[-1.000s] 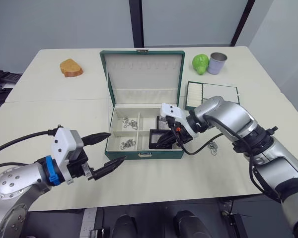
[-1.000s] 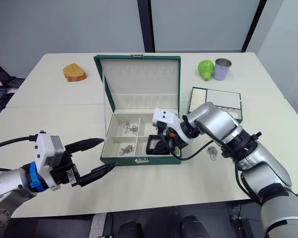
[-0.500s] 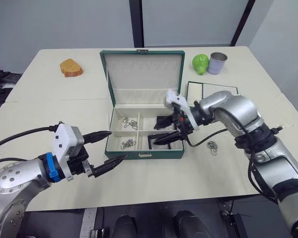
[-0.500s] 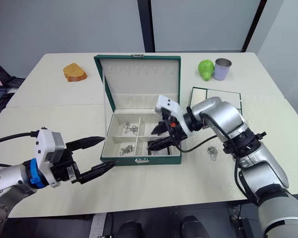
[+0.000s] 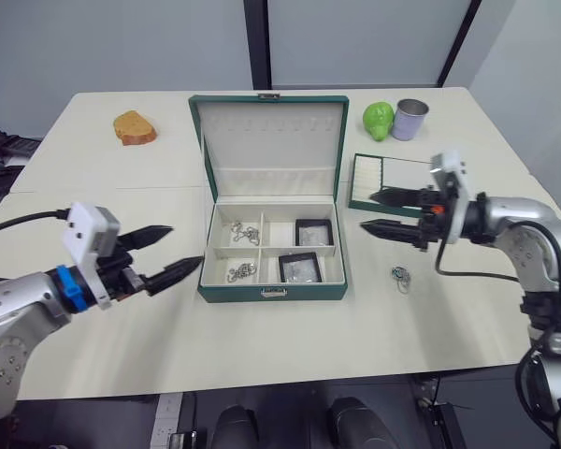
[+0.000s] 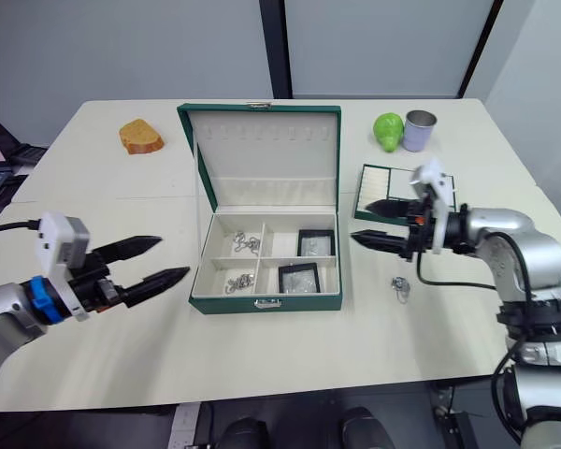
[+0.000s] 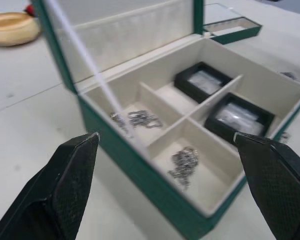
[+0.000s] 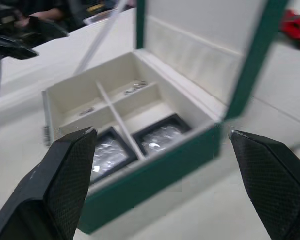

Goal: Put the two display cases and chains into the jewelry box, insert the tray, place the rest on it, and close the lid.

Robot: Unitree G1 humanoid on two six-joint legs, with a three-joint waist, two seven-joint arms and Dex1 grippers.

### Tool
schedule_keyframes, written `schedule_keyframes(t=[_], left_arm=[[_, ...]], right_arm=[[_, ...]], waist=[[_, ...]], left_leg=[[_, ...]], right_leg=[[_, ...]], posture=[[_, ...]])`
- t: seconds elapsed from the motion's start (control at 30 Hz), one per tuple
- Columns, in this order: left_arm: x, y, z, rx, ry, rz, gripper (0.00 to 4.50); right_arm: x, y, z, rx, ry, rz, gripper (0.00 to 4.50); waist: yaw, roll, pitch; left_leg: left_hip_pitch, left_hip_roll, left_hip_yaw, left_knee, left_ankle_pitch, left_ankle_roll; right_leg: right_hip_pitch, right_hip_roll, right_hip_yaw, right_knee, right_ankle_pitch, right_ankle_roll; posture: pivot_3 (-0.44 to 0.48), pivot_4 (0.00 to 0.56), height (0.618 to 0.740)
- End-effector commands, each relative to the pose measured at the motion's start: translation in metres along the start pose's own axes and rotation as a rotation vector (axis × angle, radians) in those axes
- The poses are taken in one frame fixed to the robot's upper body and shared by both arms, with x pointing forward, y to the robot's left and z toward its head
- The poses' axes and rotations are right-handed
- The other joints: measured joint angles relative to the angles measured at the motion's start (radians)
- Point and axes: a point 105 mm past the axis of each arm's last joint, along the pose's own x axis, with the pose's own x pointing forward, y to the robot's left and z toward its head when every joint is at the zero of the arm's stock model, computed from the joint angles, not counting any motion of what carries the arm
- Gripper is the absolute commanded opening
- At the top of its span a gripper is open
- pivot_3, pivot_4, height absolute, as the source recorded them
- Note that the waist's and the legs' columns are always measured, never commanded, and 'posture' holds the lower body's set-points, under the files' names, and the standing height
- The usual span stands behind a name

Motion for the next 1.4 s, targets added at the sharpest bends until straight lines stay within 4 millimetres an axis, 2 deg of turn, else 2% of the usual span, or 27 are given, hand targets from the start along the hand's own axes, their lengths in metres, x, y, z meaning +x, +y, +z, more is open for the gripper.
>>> schedule_keyframes(t=[0.03, 0.13, 0.27, 0.4, 0.6, 0.97, 1.13, 1.23, 1.4], left_arm=[[-0.017, 0.025, -0.001, 0.036, -0.011, 0.136, 4.50], [-0.024, 0.037, -0.013, 0.025, -0.006, 0.210, 4.50], [-0.032, 0.051, -0.032, 0.002, -0.028, 0.327, 4.50], [-0.035, 0.053, -0.041, 0.003, -0.020, 0.348, 4.50], [-0.041, 0.051, -0.055, -0.014, 0.011, 0.348, 4.50], [-0.041, 0.044, -0.059, -0.032, 0.028, 0.314, 4.50], [-0.036, 0.033, -0.057, -0.030, 0.031, 0.247, 4.50], [-0.022, 0.022, -0.044, 0.004, 0.015, 0.165, 4.50], [0.017, -0.014, -0.011, 0.074, -0.038, -0.054, 4.50]], right_arm=[[-0.031, -0.023, 0.008, -0.025, -0.089, -0.190, 4.48], [-0.047, -0.035, 0.003, -0.020, -0.128, -0.310, 4.48], [-0.069, -0.039, -0.023, -0.012, -0.079, -0.415, 4.48], [-0.082, -0.040, -0.052, 0.002, 0.010, -0.454, 4.48], [-0.094, -0.046, -0.072, 0.016, 0.043, -0.498, 4.48], [-0.091, -0.045, -0.065, 0.016, 0.016, -0.459, 4.48], [-0.088, -0.047, -0.056, -0.005, 0.003, -0.436, 4.48], [-0.081, -0.046, -0.046, -0.041, 0.028, -0.378, 4.48], [-0.064, -0.043, -0.032, -0.141, 0.134, -0.238, 4.48]], waist=[[-0.002, 0.000, 0.000], [-0.002, 0.000, 0.000], [0.003, 0.000, 0.000], [0.005, 0.000, 0.000], [0.004, 0.000, 0.000], [0.004, 0.000, 0.000], [0.004, 0.000, 0.000], [0.005, 0.000, 0.000], [0.009, 0.000, 0.000]], left_leg=[[0.000, 0.000, 0.000, 0.000, 0.000, 0.000], [0.001, 0.000, 0.001, 0.000, 0.000, 0.000], [0.001, 0.000, 0.001, 0.000, 0.000, 0.000], [0.001, 0.000, 0.001, 0.000, 0.000, 0.000], [0.004, 0.000, 0.001, -0.001, 0.000, 0.000], [0.004, 0.000, 0.001, -0.001, 0.000, 0.000], [0.004, 0.000, 0.001, -0.001, 0.000, 0.000], [0.004, 0.000, 0.001, 0.000, 0.000, 0.000], [0.004, 0.000, 0.001, 0.000, 0.000, 0.000]], right_leg=[[0.000, 0.000, 0.000, 0.000, 0.000, 0.000], [0.000, 0.000, 0.001, 0.000, 0.000, 0.000], [0.001, 0.000, 0.001, 0.000, 0.000, 0.000], [0.002, 0.000, 0.000, 0.000, 0.000, 0.000], [0.004, 0.000, 0.001, 0.001, 0.000, 0.000], [0.004, 0.000, 0.001, 0.001, 0.000, 0.000], [0.005, 0.000, 0.001, 0.001, 0.000, 0.000], [0.005, 0.000, 0.001, 0.001, 0.000, 0.000], [0.005, 0.000, 0.000, 0.001, 0.000, 0.000]], posture=[[0.000, 0.150, 0.740], [0.000, 0.150, 0.740], [0.000, 0.150, 0.740], [0.000, 0.150, 0.740], [0.000, 0.150, 0.740], [0.000, 0.150, 0.740], [0.000, 0.150, 0.740], [0.000, 0.150, 0.740], [0.000, 0.150, 0.740]])
